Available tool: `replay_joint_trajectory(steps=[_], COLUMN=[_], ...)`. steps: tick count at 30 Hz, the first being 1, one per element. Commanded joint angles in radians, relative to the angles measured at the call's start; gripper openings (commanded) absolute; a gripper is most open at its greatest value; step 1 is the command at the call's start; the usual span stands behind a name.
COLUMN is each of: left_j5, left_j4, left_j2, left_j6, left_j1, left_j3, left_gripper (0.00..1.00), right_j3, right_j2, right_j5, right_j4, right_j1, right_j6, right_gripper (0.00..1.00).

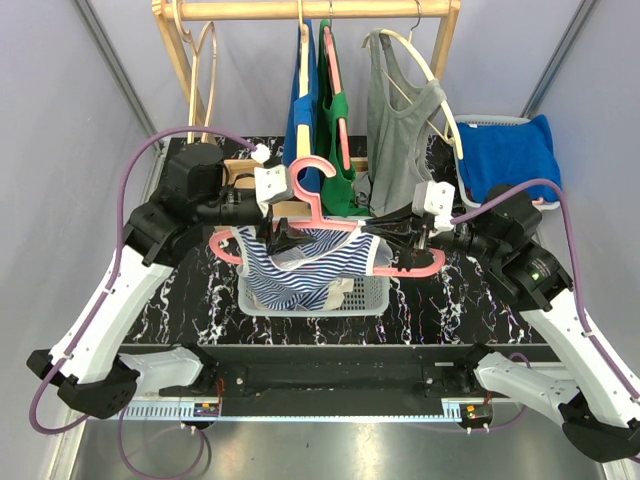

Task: Remove the tank top from the hanger

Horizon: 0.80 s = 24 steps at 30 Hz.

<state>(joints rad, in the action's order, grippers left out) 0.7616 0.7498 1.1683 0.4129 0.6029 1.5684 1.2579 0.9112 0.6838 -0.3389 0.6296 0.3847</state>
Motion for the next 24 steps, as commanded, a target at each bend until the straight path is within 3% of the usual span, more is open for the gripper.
replay_joint_trajectory(steps=[1,4,11,16,23,24], left_j5=[0.076,0.091,0.14,0.154,0.116,0.09], left_j4=[-0.064,-0.066,-0.046,-0.021,0.02,0.02], left_j2=[-0.004,0.004,0.027,0.03,0.008,0.004], left_j6=[-0.036,-0.049,-0.075,-0.077,-0.03,-0.023], left_j1=[-0.003,-0.003,-0.003,-0.005,-0.005,-0.005], left_j3=[0.048,0.076,0.119,0.145,0.131,0.131], left_gripper=[0.77,0.74,0.56,0.16,0.04,0.02], right_j3=[0.014,0.003,-0.003,0.0,-0.021,-0.031], right_j2=[0.012,0.026,0.051,0.074,0.068,0.069], right_j5=[0.042,0.053,0.053,0.033,-0.059,-0.087], right_j4=[0.113,0.139,0.196,0.196,0.28,0.302], right_j1=[0.009,0.01,0.024,0.035,0.036,0.036], right_j6=[-0.027,-0.035,-0.029,-0.004,0.011,-0.001], right_gripper=[0.0,0.0,0.0,0.0,0.0,0.04])
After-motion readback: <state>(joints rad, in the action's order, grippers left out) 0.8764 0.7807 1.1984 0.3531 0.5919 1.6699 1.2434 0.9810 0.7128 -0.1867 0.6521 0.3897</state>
